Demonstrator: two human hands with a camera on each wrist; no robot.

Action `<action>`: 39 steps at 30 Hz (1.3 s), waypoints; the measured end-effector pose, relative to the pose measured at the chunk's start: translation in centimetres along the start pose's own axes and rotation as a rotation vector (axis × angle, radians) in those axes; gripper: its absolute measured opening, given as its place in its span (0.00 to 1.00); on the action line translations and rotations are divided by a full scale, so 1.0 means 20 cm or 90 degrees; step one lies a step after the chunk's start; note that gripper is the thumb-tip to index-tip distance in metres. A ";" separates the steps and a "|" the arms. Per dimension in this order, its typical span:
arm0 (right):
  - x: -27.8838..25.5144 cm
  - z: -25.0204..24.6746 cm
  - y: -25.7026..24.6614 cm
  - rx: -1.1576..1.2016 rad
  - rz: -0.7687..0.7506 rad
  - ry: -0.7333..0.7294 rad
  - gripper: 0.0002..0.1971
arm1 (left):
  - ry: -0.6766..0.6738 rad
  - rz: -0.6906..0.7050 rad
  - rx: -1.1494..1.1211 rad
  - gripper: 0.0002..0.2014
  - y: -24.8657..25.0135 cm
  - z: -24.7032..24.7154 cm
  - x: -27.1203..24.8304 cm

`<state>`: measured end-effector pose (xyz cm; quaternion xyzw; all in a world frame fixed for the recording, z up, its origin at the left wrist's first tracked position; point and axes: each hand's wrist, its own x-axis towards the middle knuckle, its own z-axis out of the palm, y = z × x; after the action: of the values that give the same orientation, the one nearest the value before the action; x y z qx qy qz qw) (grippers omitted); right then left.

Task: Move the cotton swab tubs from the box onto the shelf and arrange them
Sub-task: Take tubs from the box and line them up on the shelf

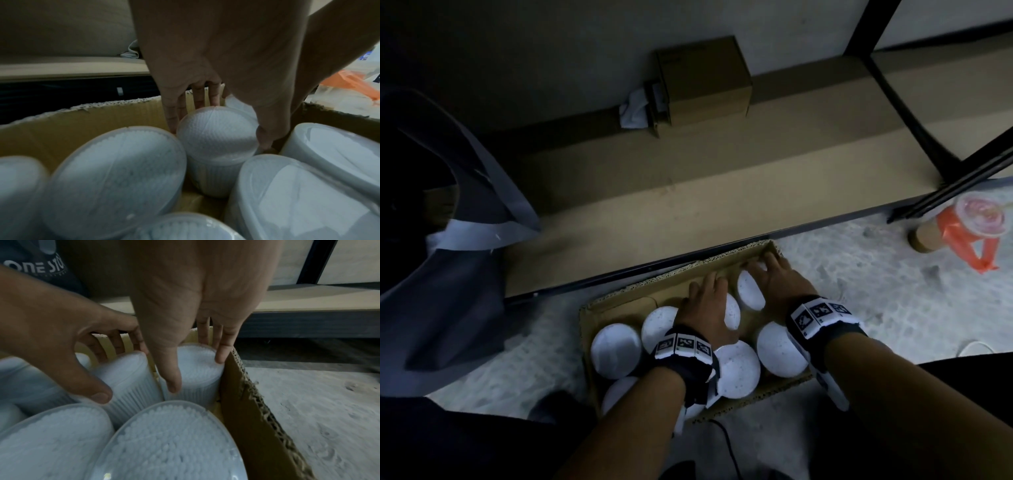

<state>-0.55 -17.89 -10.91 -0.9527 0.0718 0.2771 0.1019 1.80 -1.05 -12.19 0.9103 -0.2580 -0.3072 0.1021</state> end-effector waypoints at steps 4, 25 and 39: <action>-0.03 -0.05 -0.01 0.007 0.006 -0.025 0.44 | 0.005 0.002 -0.008 0.36 0.00 -0.04 -0.01; -0.54 -0.66 -0.23 -0.094 -0.069 0.118 0.44 | 0.120 0.048 0.099 0.35 0.19 -0.68 -0.45; -0.97 -1.08 -0.30 -0.026 -0.135 0.240 0.45 | 0.262 0.152 0.194 0.38 0.24 -1.14 -0.84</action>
<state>-4.55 -15.59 18.41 -0.9918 -0.0165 0.0835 0.0959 2.41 4.48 15.91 0.9214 -0.3807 -0.0597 0.0499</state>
